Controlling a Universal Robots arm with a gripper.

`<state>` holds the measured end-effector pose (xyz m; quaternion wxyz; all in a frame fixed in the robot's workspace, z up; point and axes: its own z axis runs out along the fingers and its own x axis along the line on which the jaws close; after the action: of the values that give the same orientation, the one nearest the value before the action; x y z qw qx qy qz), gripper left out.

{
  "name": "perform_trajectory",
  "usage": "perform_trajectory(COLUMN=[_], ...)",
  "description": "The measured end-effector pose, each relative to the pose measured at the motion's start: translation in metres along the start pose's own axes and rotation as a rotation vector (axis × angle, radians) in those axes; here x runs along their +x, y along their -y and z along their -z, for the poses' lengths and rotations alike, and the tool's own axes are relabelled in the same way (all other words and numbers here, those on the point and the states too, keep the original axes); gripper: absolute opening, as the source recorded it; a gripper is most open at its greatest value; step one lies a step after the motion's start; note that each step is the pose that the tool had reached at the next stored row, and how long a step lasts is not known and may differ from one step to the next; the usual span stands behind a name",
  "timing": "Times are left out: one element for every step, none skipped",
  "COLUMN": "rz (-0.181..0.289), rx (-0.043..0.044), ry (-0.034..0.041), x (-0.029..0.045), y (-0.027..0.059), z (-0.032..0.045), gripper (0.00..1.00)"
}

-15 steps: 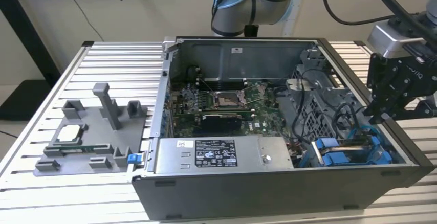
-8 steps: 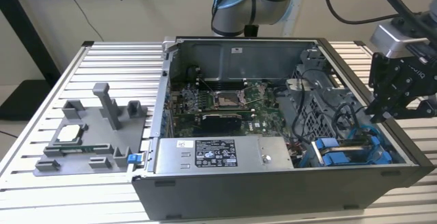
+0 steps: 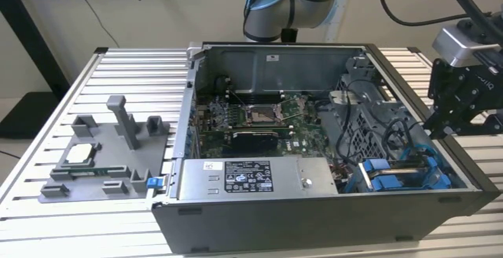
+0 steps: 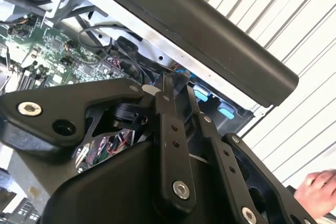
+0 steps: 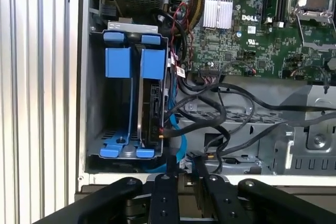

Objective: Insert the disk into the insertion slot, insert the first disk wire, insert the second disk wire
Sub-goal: 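Insert the second disk wire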

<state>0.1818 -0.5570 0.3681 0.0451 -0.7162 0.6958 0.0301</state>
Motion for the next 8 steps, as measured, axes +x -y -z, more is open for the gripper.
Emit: perform_trajectory(rz=[0.000, 0.000, 0.000, 0.000, 0.000, 0.000, 0.000, -0.001], rx=[0.0000, 0.0001, 0.0002, 0.0002, 0.0004, 0.0005, 0.0006, 0.0007], ry=[0.0025, 0.0046, 0.0059, 0.0073, 0.0091, 0.0106, 0.0121, 0.0137], x=[0.0001, 0.0003, 0.0004, 0.0005, 0.0007, 0.0008, 0.0010, 0.0012], y=[0.0007, 0.0011, 0.0014, 0.0015, 0.0015, 0.0016, 0.0017, 0.0017], z=[-0.0001, -0.0002, -0.0004, -0.0008, -0.0012, -0.0018, -0.0021, -0.0023], gripper=[1.00, 1.00, 1.00, 0.00, 0.00, 0.00, 0.00, 0.00])
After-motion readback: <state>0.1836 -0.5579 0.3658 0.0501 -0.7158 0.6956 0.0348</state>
